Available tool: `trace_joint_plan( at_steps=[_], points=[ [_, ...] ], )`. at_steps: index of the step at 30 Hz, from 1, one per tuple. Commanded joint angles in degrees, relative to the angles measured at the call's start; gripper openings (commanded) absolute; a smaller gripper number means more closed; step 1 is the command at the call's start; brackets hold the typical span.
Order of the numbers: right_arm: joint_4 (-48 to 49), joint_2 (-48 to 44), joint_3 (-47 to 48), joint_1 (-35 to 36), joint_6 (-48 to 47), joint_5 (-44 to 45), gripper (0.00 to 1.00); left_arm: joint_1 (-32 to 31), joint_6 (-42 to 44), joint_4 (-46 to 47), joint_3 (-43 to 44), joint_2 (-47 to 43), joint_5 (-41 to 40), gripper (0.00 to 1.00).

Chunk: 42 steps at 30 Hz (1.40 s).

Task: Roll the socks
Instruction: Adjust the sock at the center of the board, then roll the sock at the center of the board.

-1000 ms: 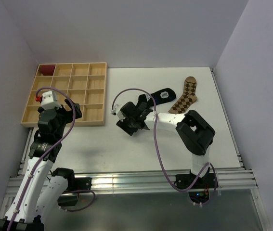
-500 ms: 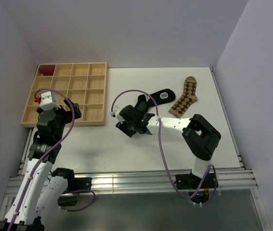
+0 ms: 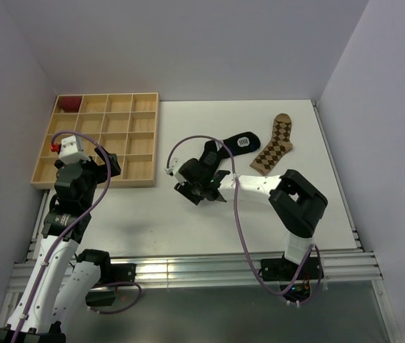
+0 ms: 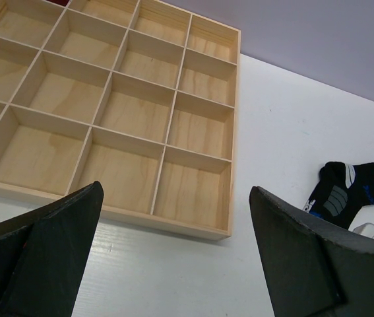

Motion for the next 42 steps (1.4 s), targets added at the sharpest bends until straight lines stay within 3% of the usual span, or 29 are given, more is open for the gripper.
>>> trace_joint_plan(
  at_steps=[1,17,23,27,42],
  points=[
    [2.5,1.5,-0.6,0.0,-1.0,0.3,0.55,-0.3,0.5,0.9,-0.5,-0.4,-0.7,0.99],
    [-4.4,8.5,2.9,0.1,6.0,-2.8,0.52,-0.3,0.6,0.9,-0.4,-0.2,-0.8,1.00],
    [-4.3,10.7,3.2,0.1,7.2,-2.5,0.26,-0.3,0.7,0.8,-0.4,-0.2,-1.0,0.99],
    [-3.3,11.3,3.0,0.2,7.9,-3.2,0.00,-0.3,0.6,1.0,-0.5,-0.1,-0.7,0.99],
    [1.8,8.8,5.6,-3.1,15.1,-27.6,0.00,-3.0,-7.2,-6.5,6.6,8.0,7.1,0.99]
  ],
)
